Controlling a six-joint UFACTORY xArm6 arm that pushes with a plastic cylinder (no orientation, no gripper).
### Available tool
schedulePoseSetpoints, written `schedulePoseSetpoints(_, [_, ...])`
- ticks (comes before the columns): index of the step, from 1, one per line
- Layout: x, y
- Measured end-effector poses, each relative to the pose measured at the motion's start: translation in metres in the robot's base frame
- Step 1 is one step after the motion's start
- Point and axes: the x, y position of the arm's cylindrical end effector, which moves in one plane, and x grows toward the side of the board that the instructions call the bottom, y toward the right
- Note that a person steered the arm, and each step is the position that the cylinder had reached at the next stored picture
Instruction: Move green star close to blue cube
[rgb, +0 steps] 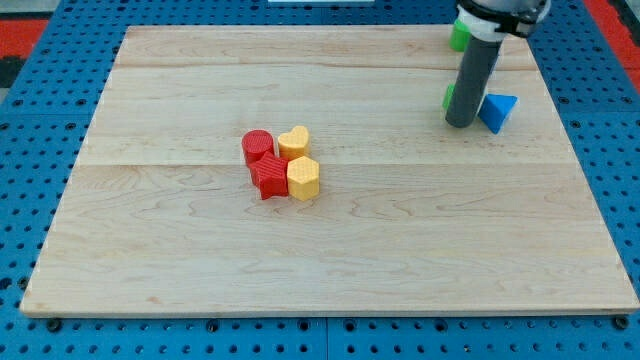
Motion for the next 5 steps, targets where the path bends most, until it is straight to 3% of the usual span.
schedulePoseSetpoints(1, [-0.038, 0.000])
schedulePoseSetpoints(2, [-0.004, -0.008])
schedulePoseSetpoints(3, [0.064, 0.005])
schedulePoseSetpoints(4, [0.040, 0.068])
schedulePoseSetpoints(5, [0.007, 0.086])
